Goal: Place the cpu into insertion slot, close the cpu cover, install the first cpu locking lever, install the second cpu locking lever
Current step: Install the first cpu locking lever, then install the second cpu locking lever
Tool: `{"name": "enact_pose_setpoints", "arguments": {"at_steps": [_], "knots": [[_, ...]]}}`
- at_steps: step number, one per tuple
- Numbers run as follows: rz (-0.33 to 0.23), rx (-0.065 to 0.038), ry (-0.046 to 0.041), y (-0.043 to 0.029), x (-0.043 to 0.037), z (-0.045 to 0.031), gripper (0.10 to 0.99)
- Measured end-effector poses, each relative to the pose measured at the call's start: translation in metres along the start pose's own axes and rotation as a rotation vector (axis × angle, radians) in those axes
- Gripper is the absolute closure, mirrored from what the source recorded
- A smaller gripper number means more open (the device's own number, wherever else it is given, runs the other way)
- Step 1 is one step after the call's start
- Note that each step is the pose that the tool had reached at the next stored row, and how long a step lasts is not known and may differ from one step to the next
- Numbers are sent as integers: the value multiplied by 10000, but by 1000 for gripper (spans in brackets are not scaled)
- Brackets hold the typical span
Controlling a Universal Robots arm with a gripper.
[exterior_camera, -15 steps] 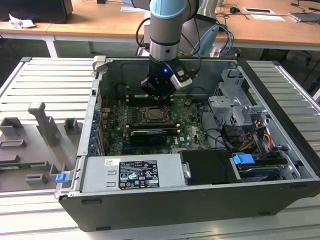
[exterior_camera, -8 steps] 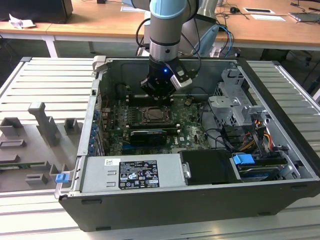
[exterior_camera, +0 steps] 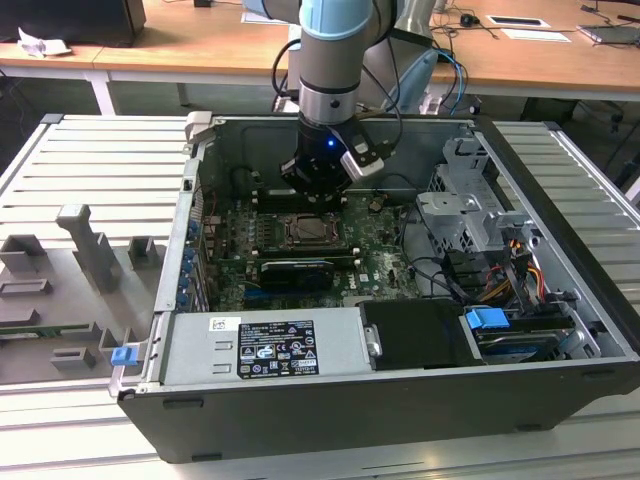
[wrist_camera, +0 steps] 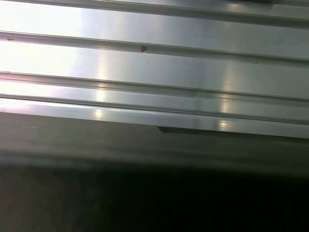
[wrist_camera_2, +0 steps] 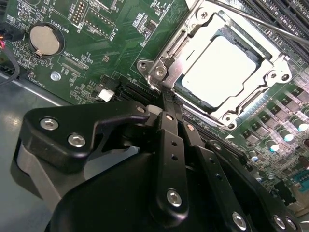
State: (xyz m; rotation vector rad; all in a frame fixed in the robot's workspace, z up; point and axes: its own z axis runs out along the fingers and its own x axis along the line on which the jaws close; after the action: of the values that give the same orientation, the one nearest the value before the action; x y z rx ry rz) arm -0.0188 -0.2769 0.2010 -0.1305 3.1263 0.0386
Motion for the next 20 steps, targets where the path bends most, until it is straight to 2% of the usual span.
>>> {"name": "enact_pose_setpoints", "arguments": {"at_steps": [3,8,19,20], "knots": [[-1,-17,-12,3,-2,-13,980],[-1,-8,-5,5,-3,-147,980],[-1,-8,-5,-54,2,-150,980],[-2,-7,-4,-75,3,-150,980]]}}
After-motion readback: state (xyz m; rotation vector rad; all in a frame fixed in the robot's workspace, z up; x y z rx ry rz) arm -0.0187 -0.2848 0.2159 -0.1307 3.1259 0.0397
